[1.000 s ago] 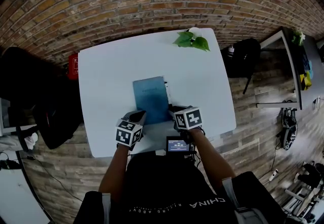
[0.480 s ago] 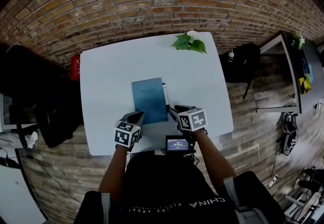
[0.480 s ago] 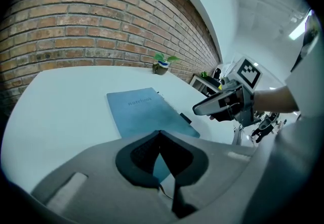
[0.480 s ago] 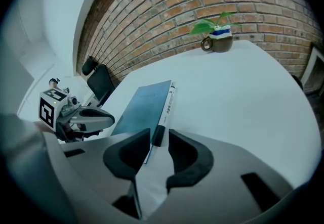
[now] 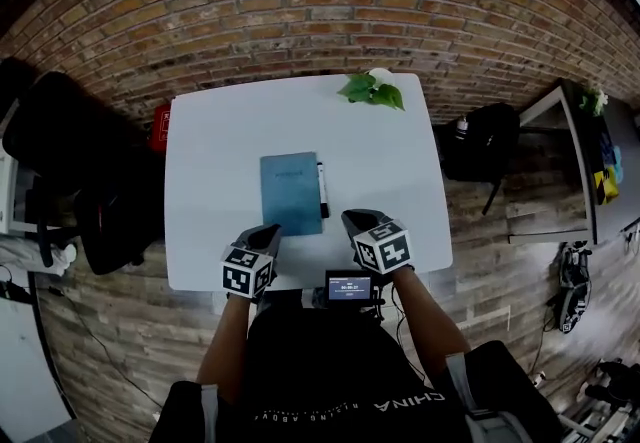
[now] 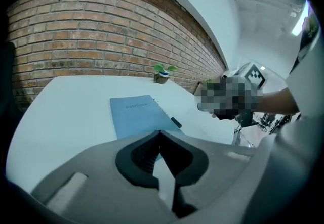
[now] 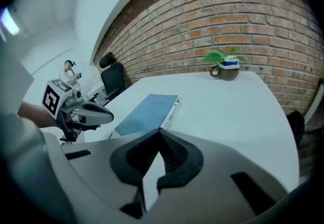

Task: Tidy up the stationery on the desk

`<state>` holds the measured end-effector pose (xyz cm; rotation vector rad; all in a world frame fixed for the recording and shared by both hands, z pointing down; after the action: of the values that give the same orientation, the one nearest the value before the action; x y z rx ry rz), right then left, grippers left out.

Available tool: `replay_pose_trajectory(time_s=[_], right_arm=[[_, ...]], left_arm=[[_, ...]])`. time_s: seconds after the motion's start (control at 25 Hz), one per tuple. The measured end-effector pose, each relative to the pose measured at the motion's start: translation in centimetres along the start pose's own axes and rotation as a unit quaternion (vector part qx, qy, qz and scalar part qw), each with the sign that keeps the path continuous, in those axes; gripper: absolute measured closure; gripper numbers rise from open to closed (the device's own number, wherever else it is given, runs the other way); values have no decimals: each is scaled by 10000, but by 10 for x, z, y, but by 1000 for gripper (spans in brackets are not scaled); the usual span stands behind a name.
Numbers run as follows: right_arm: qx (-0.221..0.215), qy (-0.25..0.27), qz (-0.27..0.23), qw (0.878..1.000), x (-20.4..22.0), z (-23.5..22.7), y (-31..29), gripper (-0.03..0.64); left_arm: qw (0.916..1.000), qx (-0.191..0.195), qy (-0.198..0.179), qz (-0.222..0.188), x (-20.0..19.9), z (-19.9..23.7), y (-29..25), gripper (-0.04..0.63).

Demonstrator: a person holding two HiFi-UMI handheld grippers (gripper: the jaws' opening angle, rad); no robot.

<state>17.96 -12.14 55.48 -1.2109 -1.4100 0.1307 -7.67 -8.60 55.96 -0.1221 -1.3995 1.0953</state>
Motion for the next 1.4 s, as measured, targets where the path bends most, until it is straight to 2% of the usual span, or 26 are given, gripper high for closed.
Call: replay_pose_trajectory(time_s=[0.16, 0.32, 0.6, 0.8, 1.12, 1.4], right_arm=[[-96, 478, -128, 9987, 3, 12, 14, 607], [-71, 693, -233, 9973, 9, 27, 28, 607], [106, 784, -488, 9957, 33, 72, 51, 607], [329, 852, -749, 9930, 57, 121, 69, 607], [551, 1054, -944, 9884, 105, 195, 98, 607], [811, 1015, -1093, 9855, 144, 226, 126, 607]], left_arm=[[9996, -50, -2, -271, 11, -19, 15, 584], [9991, 22, -172, -374, 22, -35, 32, 584], [9961, 18, -533, -707, 45, -46, 72, 584], [9923, 9, -812, -936, 75, -64, 117, 584], [9875, -93, -855, -1322, 138, -90, 185, 584], [9848, -163, -903, -1474, 171, -103, 209, 584]])
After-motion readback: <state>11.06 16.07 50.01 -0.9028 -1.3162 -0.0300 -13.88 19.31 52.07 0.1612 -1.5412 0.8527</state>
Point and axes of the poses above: the fingertips, and each gripper's own axes: y backward along the fingers, z to its left, x out of its underside, the point moved 10 cm from there along y, backward along the fingers, and after that the axes turned 2 degrees about z, right-handed, at the moved point
